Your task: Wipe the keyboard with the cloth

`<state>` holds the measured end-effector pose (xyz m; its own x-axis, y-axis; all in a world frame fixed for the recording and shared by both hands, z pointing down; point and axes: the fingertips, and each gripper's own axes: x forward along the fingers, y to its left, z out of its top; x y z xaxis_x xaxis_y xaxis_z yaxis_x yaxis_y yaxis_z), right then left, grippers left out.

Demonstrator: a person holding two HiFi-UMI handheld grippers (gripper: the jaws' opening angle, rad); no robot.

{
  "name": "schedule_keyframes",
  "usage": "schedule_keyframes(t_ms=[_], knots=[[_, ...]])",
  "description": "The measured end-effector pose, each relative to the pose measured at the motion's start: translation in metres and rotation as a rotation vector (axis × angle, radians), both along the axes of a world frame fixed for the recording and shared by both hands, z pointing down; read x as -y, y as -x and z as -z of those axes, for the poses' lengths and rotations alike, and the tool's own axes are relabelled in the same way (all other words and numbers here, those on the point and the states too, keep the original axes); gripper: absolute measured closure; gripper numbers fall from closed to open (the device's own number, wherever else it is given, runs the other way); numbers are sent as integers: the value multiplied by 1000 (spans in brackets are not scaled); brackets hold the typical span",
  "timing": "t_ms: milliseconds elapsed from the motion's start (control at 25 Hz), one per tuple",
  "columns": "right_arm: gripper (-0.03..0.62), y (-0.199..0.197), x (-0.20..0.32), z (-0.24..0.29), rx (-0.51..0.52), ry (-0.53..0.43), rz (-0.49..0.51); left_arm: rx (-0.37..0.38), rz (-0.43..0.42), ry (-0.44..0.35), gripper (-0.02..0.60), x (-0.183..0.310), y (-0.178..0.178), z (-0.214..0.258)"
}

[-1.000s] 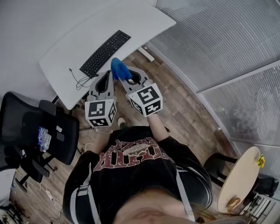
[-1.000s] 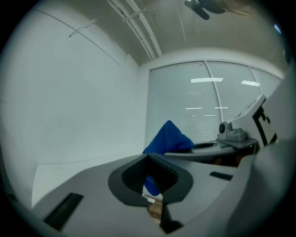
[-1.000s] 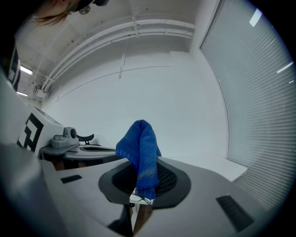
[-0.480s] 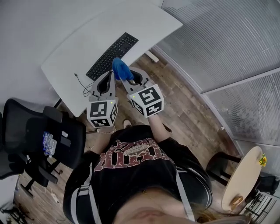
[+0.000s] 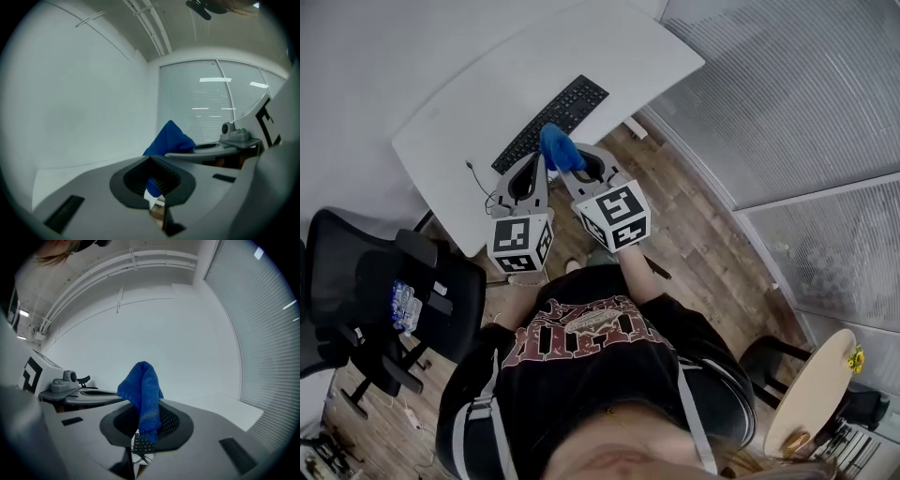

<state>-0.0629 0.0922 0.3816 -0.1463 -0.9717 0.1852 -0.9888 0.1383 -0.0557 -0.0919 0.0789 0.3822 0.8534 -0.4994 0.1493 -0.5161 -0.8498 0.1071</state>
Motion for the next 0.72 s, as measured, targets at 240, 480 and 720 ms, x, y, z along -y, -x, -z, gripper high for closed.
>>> schedule_keyframes(t_ms=[240,480,720], knots=[[530,-13,36,3,-9,8,66,1,59,6,546,34,-15,2],[530,-43,57,2,-12,14,125,-5,121,9,546,55,-44,1],[530,-72,70,6,-21,4,185,-2,175,2,546,65,-73,3]])
